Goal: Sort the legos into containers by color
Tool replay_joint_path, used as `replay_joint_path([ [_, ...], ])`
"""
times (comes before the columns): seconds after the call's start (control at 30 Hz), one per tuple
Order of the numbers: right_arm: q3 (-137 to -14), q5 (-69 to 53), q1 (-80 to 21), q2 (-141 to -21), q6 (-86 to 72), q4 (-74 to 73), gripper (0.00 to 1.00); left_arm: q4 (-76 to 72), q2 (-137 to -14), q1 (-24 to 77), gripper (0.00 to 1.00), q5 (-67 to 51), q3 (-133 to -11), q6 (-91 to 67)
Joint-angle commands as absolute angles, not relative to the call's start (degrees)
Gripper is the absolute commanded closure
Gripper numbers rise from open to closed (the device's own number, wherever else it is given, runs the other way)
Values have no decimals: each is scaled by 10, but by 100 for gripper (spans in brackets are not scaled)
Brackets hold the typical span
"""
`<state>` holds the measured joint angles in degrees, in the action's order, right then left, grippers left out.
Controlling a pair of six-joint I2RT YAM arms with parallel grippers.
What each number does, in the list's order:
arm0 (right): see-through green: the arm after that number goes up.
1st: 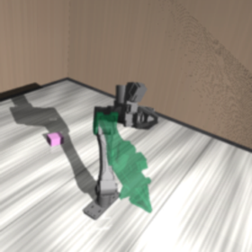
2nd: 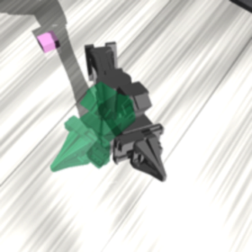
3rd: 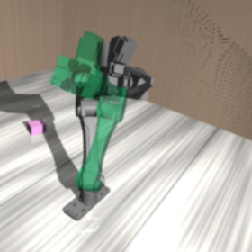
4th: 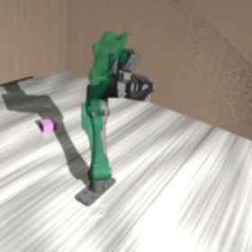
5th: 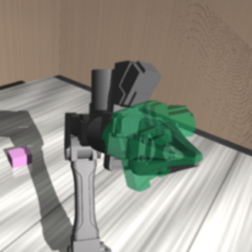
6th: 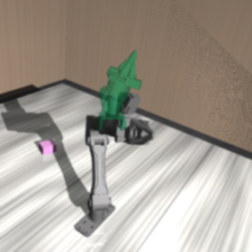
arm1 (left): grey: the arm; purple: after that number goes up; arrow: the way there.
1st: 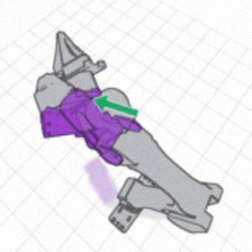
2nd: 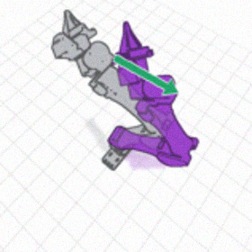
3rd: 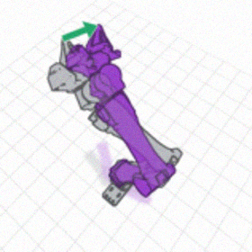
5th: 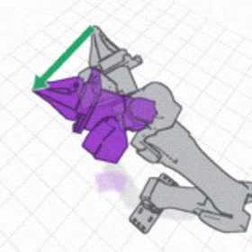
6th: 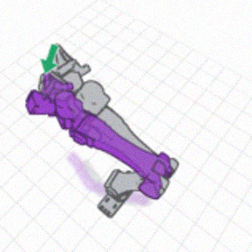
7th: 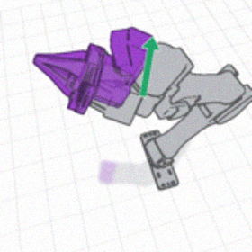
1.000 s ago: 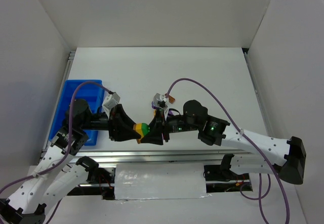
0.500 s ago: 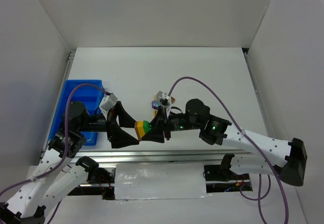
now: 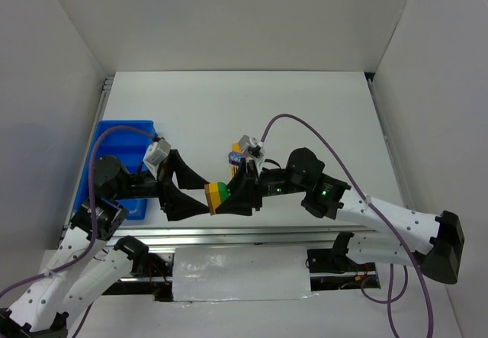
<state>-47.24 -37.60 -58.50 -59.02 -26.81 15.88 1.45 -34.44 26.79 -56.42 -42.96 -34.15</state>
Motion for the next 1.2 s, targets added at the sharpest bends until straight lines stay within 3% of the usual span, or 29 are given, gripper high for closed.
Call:
replay_joint_path([
  [0.0, -472, -389, -585, -596, -277, 206, 100, -30, -345, 270, 9, -564, -439, -355],
  [0.17, -476, -382, -585, -602, -275, 201, 100, -35, -347, 270, 28, -565, -442, -357],
  [0.37, -491, -353, -586, -613, -267, 171, 100, -33, -350, 270, 31, -562, -439, -356],
  [0.47, -492, -346, -587, -617, -267, 167, 100, -34, -351, 270, 46, -561, -438, -356],
  [0.67, -496, -334, -590, -619, -264, 157, 100, -33, -358, 270, 50, -562, -437, -355],
  [0.73, -492, -328, -590, -616, -265, 158, 100, -36, -358, 270, 77, -565, -436, -357],
  [0.83, -487, -313, -590, -607, -262, 156, 100, -29, -355, 270, 98, -564, -437, -352],
  [1.17, -450, -305, -572, -554, -257, 167, 100, 58, -354, 271, 100, -574, -466, -286],
])
